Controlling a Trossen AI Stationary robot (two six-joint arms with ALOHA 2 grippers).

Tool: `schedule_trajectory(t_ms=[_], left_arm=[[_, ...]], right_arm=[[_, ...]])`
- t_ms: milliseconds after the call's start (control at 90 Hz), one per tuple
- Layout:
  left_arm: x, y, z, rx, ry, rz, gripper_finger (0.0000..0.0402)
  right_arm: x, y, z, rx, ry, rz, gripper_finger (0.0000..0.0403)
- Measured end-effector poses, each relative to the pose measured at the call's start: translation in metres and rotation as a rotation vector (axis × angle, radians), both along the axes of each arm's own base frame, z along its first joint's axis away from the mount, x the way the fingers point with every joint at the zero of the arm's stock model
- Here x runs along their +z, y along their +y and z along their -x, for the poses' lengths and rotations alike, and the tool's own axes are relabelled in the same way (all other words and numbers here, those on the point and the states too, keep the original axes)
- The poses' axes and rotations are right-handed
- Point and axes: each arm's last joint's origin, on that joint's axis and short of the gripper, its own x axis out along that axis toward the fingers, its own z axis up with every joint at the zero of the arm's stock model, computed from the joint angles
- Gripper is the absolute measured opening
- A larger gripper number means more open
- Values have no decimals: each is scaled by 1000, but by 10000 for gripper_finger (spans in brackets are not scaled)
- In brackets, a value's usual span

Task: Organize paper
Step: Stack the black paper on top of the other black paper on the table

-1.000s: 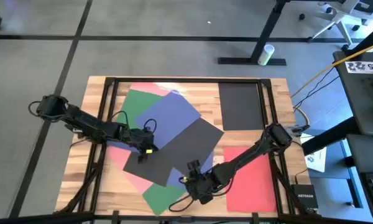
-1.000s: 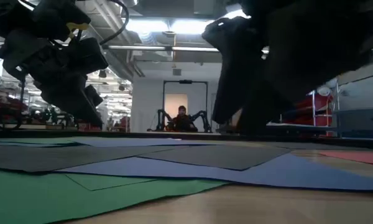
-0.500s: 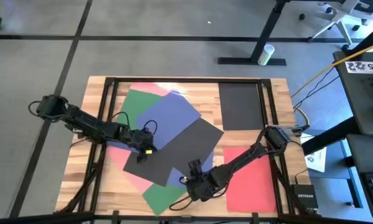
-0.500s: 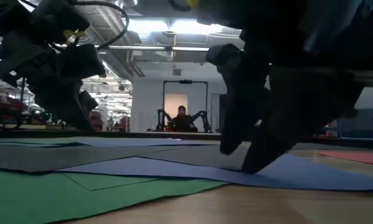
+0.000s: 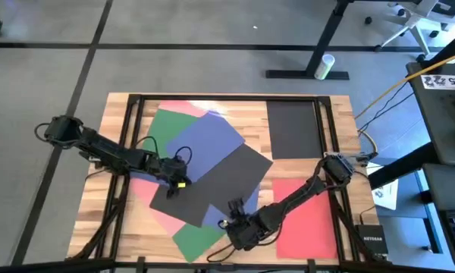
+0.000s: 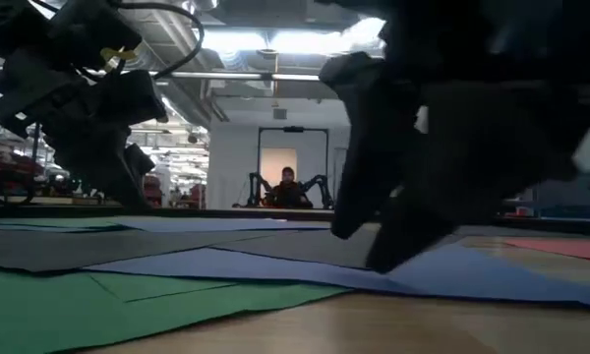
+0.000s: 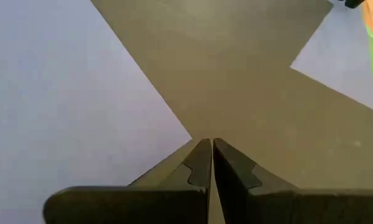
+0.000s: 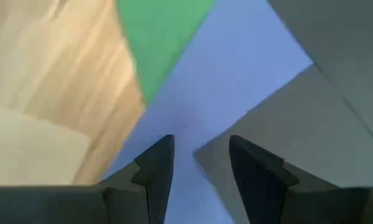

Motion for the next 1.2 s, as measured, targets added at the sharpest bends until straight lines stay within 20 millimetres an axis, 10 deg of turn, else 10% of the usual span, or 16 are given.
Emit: schedule_trajectory(t_ms=[1200], left_arm=[[-2, 0, 2, 5, 31, -3, 0]], right_arm=[[-8, 0, 4, -97, 3, 109, 146]])
